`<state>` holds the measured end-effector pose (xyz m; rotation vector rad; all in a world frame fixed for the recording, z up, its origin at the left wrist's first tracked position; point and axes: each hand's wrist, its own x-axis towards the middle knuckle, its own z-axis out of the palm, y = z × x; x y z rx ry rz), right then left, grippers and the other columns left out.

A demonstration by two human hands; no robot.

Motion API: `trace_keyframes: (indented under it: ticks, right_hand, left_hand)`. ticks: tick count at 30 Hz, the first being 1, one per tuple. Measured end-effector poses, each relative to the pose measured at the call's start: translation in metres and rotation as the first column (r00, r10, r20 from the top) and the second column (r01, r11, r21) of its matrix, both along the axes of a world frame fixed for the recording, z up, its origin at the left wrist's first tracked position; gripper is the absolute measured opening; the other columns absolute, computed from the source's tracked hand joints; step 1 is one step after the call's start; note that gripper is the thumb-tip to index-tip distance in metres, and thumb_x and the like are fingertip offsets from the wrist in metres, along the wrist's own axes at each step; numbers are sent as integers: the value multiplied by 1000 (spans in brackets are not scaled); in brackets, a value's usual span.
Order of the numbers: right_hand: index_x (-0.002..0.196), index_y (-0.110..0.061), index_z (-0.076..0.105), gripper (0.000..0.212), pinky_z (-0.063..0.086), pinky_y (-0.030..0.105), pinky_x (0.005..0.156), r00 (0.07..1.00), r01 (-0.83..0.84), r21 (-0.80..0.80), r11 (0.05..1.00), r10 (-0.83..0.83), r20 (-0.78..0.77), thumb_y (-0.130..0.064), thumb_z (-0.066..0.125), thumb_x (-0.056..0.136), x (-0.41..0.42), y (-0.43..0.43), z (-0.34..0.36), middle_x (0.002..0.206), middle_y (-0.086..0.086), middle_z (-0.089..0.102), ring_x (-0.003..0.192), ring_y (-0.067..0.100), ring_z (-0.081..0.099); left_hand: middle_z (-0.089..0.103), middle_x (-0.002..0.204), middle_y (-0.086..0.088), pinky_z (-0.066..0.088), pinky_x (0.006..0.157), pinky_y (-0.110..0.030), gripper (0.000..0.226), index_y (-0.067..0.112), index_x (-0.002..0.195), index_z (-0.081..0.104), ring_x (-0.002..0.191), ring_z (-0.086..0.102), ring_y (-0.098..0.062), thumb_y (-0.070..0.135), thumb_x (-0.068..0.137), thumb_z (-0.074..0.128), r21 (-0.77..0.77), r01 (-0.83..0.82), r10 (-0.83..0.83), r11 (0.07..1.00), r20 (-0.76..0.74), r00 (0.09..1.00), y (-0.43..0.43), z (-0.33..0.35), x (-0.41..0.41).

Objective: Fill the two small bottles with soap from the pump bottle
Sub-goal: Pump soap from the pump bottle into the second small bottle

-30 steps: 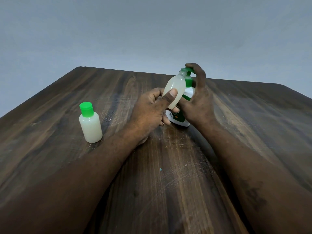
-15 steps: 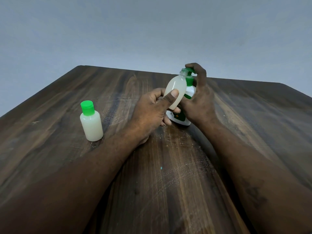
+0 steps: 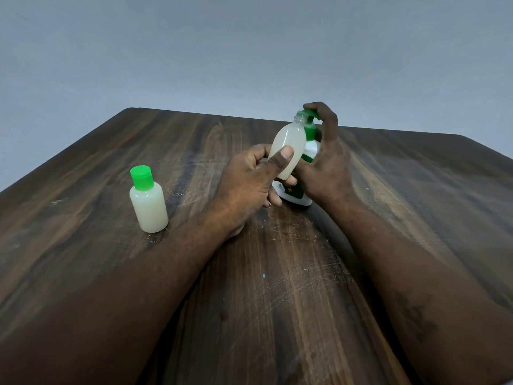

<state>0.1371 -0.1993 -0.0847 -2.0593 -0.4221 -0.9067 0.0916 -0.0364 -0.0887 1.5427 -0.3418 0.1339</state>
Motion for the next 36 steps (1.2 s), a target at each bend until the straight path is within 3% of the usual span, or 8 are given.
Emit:
trace_keyframes:
  ticks: [9,12,16,27,32,36]
  right_hand:
    - [156,-35,34,86,61,36,65,1000,-8,-3,1000,8,-22,-26,82,85,-2,-1,1,110,-9,69,79,5,70]
    - [152,-34,37,81,59,29,68,1000,-9,0,1000,9,-19,-25,81,85,-1,-1,1,109,-13,67,88,1,68]
    - [148,-30,41,77,58,28,66,1000,9,-9,1000,-10,-6,-23,80,82,-1,-1,1,110,-12,67,86,-2,68]
    - [156,-37,32,88,62,44,64,1000,0,-11,1000,0,-22,-27,82,85,0,-2,0,113,-6,69,78,10,71]
    - [151,-29,41,79,60,35,67,1000,1,-1,1000,-1,-10,-24,81,83,0,-1,0,111,-12,67,86,2,69]
    - [153,-33,37,82,60,32,65,1000,-4,-6,1000,4,-20,-25,81,83,-1,-1,0,110,-13,67,84,4,69]
  left_hand:
    - [81,92,-5,47,50,-25,38,14,117,68,49,60,-13,48,102,60,-11,7,-7,1000,10,1000,-2,1,2]
    - [81,91,-5,47,49,-23,37,14,116,69,49,60,-12,47,102,60,-5,1,-1,1000,13,1000,-2,0,2]
    - [81,91,-7,47,49,-24,36,15,116,69,48,60,-12,47,102,61,-3,21,-21,1000,-2,1000,-2,-3,0]
    - [81,92,-6,48,50,-25,39,14,119,68,49,60,-14,49,102,61,-22,15,-15,1000,5,1000,-3,1,2]
    - [81,91,-7,47,50,-25,38,14,118,67,48,59,-13,47,102,61,-15,23,-23,1000,-3,1000,-3,-2,1]
    - [81,92,-7,48,50,-25,38,15,119,67,48,60,-13,48,102,60,-18,23,-23,1000,-1,1000,-4,0,1]
